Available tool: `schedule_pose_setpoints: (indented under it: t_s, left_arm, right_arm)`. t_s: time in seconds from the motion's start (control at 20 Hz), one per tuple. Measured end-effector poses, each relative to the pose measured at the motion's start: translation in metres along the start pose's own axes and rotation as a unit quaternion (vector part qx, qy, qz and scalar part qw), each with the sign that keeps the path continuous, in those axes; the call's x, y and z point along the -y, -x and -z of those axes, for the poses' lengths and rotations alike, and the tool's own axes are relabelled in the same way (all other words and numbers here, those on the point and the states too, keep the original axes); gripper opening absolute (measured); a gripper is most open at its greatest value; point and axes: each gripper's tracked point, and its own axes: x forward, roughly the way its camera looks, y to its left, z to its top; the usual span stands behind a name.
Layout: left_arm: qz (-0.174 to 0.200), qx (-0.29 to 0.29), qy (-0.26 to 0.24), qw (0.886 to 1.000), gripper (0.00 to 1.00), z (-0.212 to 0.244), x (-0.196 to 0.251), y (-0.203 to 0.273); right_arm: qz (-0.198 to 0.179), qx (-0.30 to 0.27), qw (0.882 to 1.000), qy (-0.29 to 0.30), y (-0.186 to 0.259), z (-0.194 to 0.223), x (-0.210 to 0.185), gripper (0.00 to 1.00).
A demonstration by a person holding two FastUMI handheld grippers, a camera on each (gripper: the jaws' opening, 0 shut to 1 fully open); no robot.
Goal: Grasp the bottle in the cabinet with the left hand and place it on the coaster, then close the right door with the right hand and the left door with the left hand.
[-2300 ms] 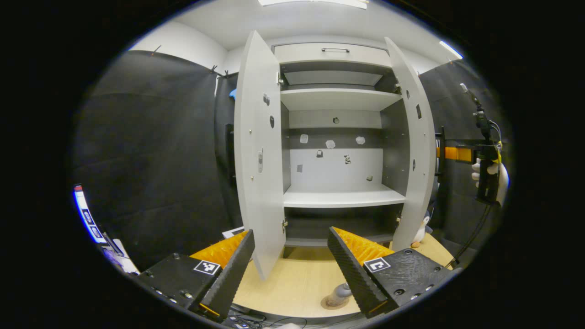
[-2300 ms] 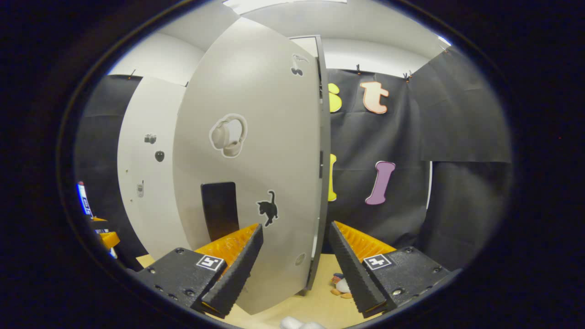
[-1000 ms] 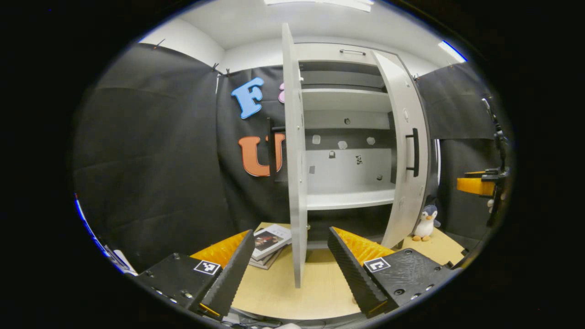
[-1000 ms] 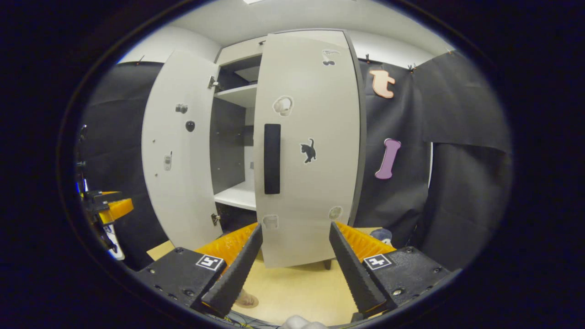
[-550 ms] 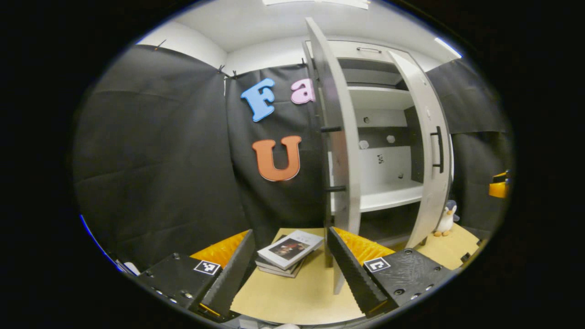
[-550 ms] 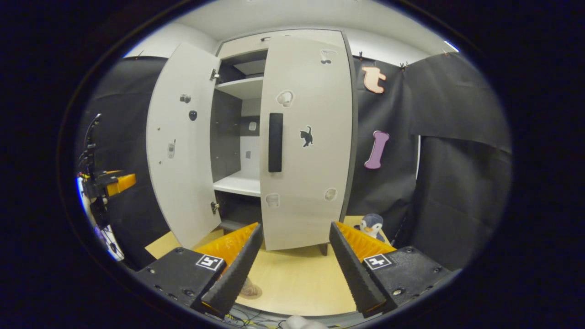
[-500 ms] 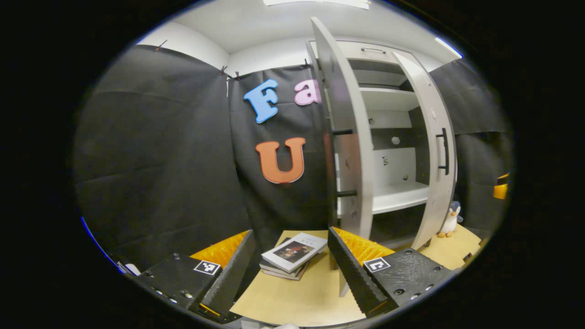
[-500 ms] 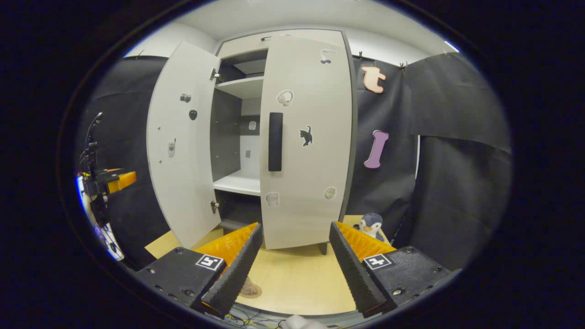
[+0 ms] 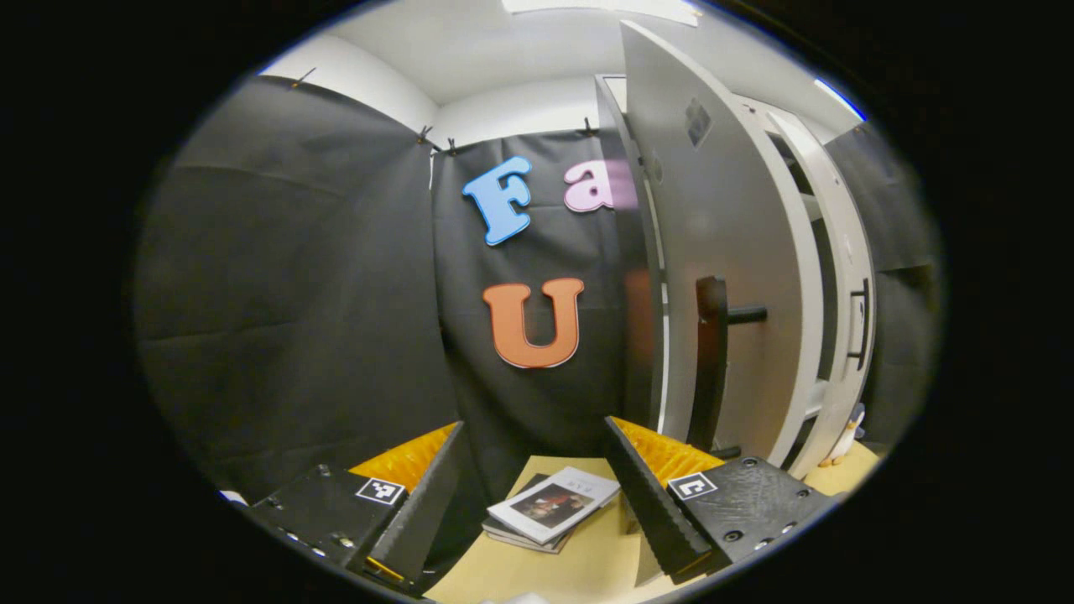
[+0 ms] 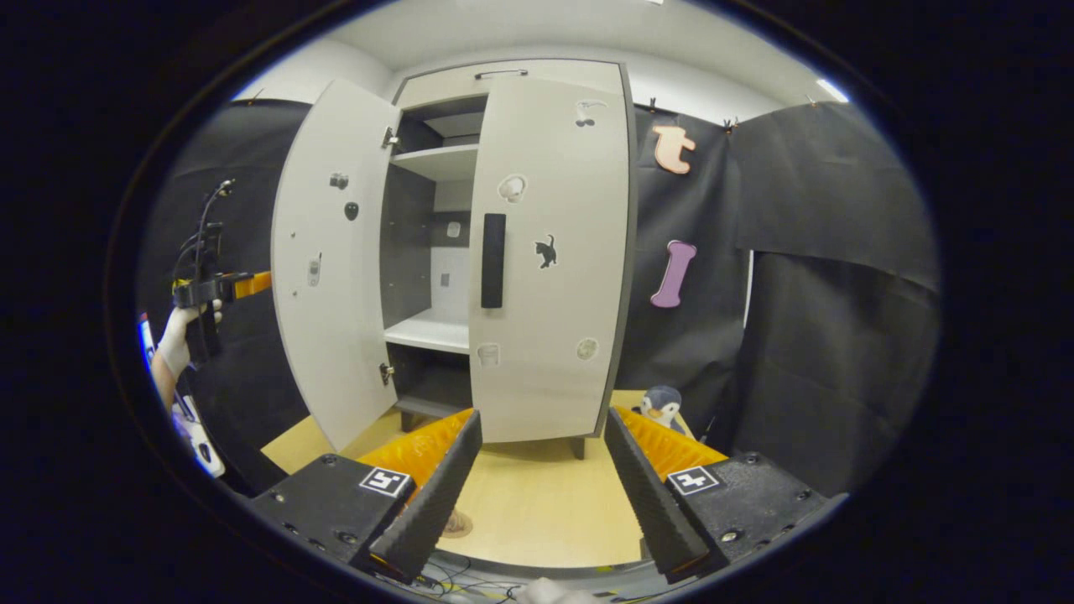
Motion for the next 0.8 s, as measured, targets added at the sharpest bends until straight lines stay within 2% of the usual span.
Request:
schedule_pose_setpoints:
  t_s: [0.15, 0.2, 0.25, 0.4, 0.5, 0.55, 0.65, 0.7, 0.8]
  left_arm:
    - [0.025, 0.004, 0.017, 1.000, 0.99, -0.007, 0.020, -0.003]
    - [0.021, 0.003, 0.012, 1.000, 0.99, -0.007, 0.021, 0.000]
    - [0.018, 0.009, 0.004, 1.000, 0.89, -0.009, 0.019, 0.000]
    - [0.018, 0.013, -0.005, 1.000, 0.94, -0.009, 0.022, -0.002]
    - [0.026, 0.009, 0.004, 1.000, 0.91, -0.009, 0.026, 0.001]
    - [0.027, 0.010, 0.005, 1.000, 0.94, -0.010, 0.028, 0.002]
    - [0.024, 0.010, -0.003, 1.000, 0.91, -0.012, 0.030, 0.004]
    - [0.022, 0.011, -0.006, 1.000, 0.94, -0.012, 0.031, 0.004]
    - [0.029, 0.012, -0.010, 0.999, 0.90, -0.014, 0.038, 0.006]
  right_arm:
    - [-0.006, -0.007, 1.000, -0.011, 0.003, 0.003, -0.004, 0.96]
    - [-0.008, -0.007, 1.000, -0.015, 0.003, 0.003, -0.004, 0.97]
    - [-0.008, -0.005, 1.000, -0.016, 0.003, 0.003, -0.004, 0.96]
    - [-0.009, -0.006, 1.000, -0.015, 0.002, 0.003, -0.002, 0.96]
    - [-0.010, -0.005, 1.000, -0.016, 0.002, 0.002, 0.000, 0.96]
    - [-0.010, -0.004, 1.000, -0.017, 0.001, 0.002, 0.000, 0.96]
    - [-0.012, -0.005, 1.000, -0.019, 0.000, 0.002, 0.002, 0.96]
    - [-0.012, -0.005, 1.000, -0.020, 0.000, 0.002, 0.002, 0.96]
    - [-0.012, -0.004, 1.000, -0.019, 0.001, 0.002, 0.004, 0.96]
